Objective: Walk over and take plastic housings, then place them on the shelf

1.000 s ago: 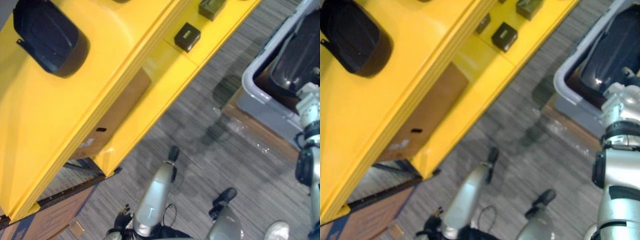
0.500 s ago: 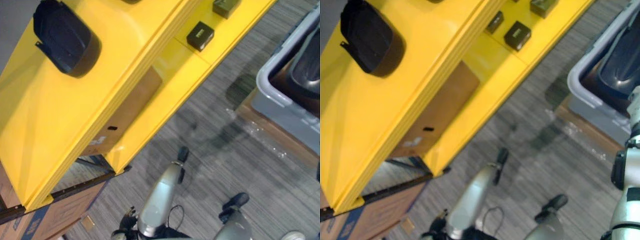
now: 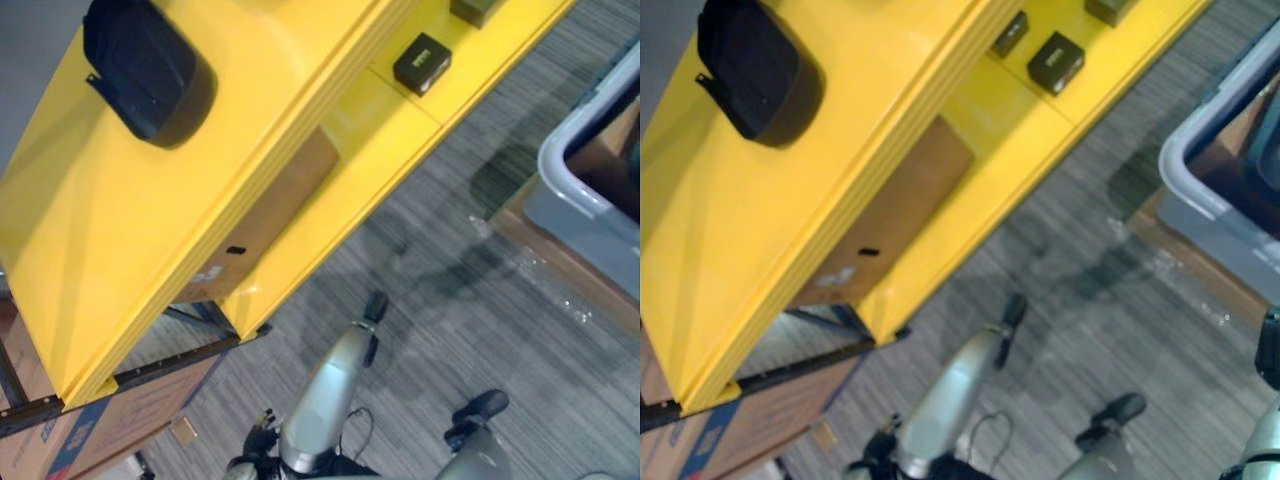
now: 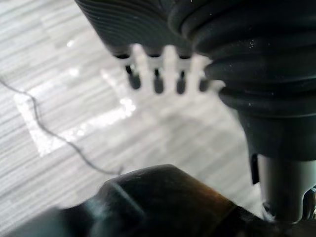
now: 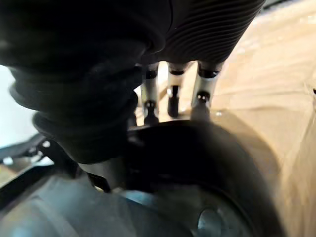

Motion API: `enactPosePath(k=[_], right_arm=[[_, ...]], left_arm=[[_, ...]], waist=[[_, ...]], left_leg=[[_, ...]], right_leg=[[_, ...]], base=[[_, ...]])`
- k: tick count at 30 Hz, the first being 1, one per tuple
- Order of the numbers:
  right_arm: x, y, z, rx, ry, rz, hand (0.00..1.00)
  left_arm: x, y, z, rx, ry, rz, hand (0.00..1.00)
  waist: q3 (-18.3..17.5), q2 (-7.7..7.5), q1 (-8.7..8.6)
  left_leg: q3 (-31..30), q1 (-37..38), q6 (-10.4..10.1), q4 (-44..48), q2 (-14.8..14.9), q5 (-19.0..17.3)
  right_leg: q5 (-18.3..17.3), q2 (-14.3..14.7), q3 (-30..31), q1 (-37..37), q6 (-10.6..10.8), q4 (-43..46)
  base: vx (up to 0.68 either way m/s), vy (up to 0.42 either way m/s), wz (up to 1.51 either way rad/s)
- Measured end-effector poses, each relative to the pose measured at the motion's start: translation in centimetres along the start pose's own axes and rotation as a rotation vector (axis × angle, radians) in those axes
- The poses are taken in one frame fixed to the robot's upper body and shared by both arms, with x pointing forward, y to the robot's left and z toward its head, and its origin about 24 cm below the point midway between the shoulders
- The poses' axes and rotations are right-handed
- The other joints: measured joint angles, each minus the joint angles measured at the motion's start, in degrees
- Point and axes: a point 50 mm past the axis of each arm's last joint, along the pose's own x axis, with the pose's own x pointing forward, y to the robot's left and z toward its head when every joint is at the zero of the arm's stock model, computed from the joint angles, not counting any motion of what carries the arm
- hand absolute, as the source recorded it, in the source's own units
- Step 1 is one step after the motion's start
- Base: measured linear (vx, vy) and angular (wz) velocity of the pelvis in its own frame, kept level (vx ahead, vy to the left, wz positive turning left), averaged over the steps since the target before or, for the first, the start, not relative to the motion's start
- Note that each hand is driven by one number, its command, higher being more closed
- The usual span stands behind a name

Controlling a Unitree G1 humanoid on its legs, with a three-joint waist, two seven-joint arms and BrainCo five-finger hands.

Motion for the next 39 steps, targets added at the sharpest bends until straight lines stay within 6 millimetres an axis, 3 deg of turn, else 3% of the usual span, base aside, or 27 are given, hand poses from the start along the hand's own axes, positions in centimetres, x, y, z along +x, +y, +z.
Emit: enactPosePath(k=[6, 13, 17, 19, 23, 24, 33, 35, 39], right_arm=[[0.1, -0.3, 0.0, -0.109, -0.017, -0.025, 1.00], [0.1, 0.0, -0.4, -0.222, -0.060, -0.057, 1.00], [-0.8, 1.9, 0.1, -0.242, -0.134, -0.039, 1.00], [-1.4, 3.3, 0.2, -0.242, -0.173, -0.002, 1.00], [-2.8, 6.3, -0.6, -0.258, -0.227, 0.080, 1.00], [-3.6, 7.3, -0.5, -0.248, -0.248, 0.113, 1.00], [-6.7, 10.2, 0.4, -0.195, -0.404, 0.163, 1.00], [-7.6, 11.1, 0.3, -0.186, -0.423, 0.177, 1.00], [-8.0, 11.7, -0.5, -0.200, -0.425, 0.183, 1.00]], left_arm=[[0.0, -0.2, 0.8, 0.017, -0.057, -0.009, 0.00], [-0.1, -0.7, 4.4, 0.112, -0.253, 0.006, 0.00], [-0.5, -1.1, 6.9, 0.142, -0.365, 0.021, 0.00], [-0.8, -0.8, 7.1, 0.187, -0.368, 0.024, 0.00], [-1.5, 0.0, 7.9, 0.189, -0.373, 0.063, 0.00], [-1.9, 0.5, 8.0, 0.187, -0.370, 0.074, 0.00], [-2.7, 1.9, 8.0, 0.209, -0.339, 0.117, 0.00], [-3.0, 2.4, 8.2, 0.240, -0.348, 0.125, 0.00], [-3.2, 3.1, 8.3, 0.277, -0.342, 0.127, 0.00]], waist=[[0.0, 0.00, -0.03], [0.0, 0.04, -0.30], [0.1, -0.15, -1.84], [0.3, -0.51, -3.02], [1.9, -2.68, -4.03], [2.6, -3.81, -5.03], [3.9, -6.96, -8.17], [3.9, -8.10, -8.26], [3.8, -9.00, -9.43]], left_leg=[[0.0, 0.0, 0.1, 0.0, 0.2, 0.1], [-0.5, 0.3, 0.1, 0.2, 0.4, 0.1], [-0.5, 0.8, 0.1, 0.3, 1.5, 0.1], [-0.1, 1.8, 0.0, 0.2, 2.2, 0.0], [0.6, 4.1, -0.6, -0.1, 4.1, -0.4], [0.6, 4.6, -0.7, -0.1, 4.6, -0.4], [1.2, 8.8, -1.5, -2.4, 5.3, 0.4], [2.3, 10.4, -1.8, -4.0, 6.0, 1.2], [2.3, 11.4, -2.1, -6.0, 6.2, 2.5]], right_leg=[[0.0, 0.3, -0.1, 0.0, 0.0, -0.2], [0.4, 0.8, -0.9, 1.3, 0.3, -1.1], [1.7, 2.3, -0.8, 2.4, -0.3, -2.7], [2.0, 2.9, -0.6, 3.3, -0.4, -3.4], [2.2, 4.5, 0.5, 5.1, -1.1, -4.3], [2.1, 5.1, 0.6, 5.3, -1.4, -4.3], [2.3, 5.6, 1.1, 8.3, -1.7, -4.9], [2.5, 5.9, 2.3, 8.4, -2.1, -5.0], [2.4, 6.2, 2.3, 8.5, -2.5, -4.9]], base=[[0.00, -0.005, 0.00], [-0.01, -0.020, 0.02], [-0.04, -0.034, -0.10], [-0.05, -0.035, -0.16], [-0.05, -0.066, -0.22], [-0.05, -0.068, -0.09], [-0.03, -0.031, -0.04], [-0.04, -0.038, -0.20], [-0.05, -0.040, -0.03]])
